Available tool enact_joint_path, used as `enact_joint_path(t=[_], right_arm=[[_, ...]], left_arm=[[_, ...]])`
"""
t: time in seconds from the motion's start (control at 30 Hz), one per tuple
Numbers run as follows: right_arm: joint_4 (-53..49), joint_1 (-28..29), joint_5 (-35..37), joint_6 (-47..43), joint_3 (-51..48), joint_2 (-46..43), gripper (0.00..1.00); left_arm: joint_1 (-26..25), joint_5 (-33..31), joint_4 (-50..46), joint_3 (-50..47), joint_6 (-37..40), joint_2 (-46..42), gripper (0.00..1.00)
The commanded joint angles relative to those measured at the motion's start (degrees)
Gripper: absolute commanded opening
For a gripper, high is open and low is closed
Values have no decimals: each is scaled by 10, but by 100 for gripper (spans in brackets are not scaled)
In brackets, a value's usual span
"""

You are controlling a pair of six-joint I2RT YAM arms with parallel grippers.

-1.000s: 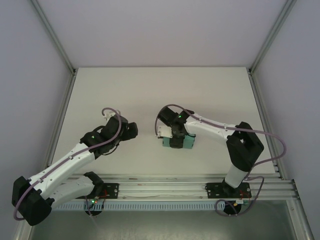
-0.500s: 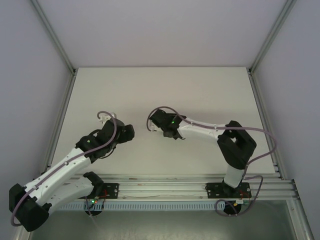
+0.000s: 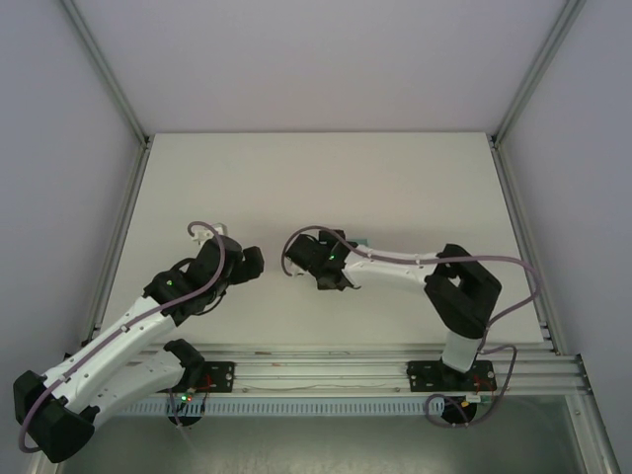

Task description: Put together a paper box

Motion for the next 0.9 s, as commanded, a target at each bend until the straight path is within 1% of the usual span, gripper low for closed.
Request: enact_joint_path(t=[0.0, 0.13, 0.23, 0.33, 0.4, 0.43, 0.5, 0.53, 0.63, 0.67, 0.7, 0.73, 0.77, 0.8, 0.83, 0.87], right_arm=[[-80, 11, -73, 64, -4, -53, 100], [-136, 12, -166, 83, -2, -92, 100], [-154, 12, -198, 81, -10, -127, 100], [-133, 13, -191, 91, -29, -170, 100], [-101, 6, -180, 106, -53, -206, 100], [-81, -8, -187, 123, -67, -229, 100], [-39, -48, -194, 174, -91, -273, 100], [-11, -78, -190, 211, -105, -296, 100], [80, -172, -141, 332, -151, -347, 100], [96, -207, -138, 369, -164, -376, 100], [112, -248, -151, 403, -182, -400, 100], [135, -283, -153, 437, -203, -420, 100], [160, -316, -154, 469, -227, -442, 100], [191, -351, -156, 494, -257, -463, 100], [225, -377, -154, 509, -289, -480, 100], [261, -401, -154, 515, -320, -494, 100]], left_arm=[[4, 14, -11, 9, 6, 0, 100], [4, 32, -5, 13, 19, 3, 100], [4, 32, -10, 21, 25, 6, 100], [4, 11, -22, 31, 28, 11, 100], [4, -20, -22, 36, 28, 11, 100], [4, -48, -18, 37, 28, 11, 100], [11, -98, 10, 27, 47, 11, 100], [20, -129, 35, 17, 59, 14, 100], [77, -194, 120, -16, 85, 30, 100], [99, -200, 146, -25, 95, 34, 100], [122, -208, 188, -41, 125, 37, 100], [139, -228, 222, -57, 135, 38, 100], [154, -237, 263, -74, 161, 37, 100], [168, -251, 320, -97, 199, 36, 100], [178, -272, 360, -114, 212, 37, 100], [190, -277, 391, -127, 229, 38, 100]])
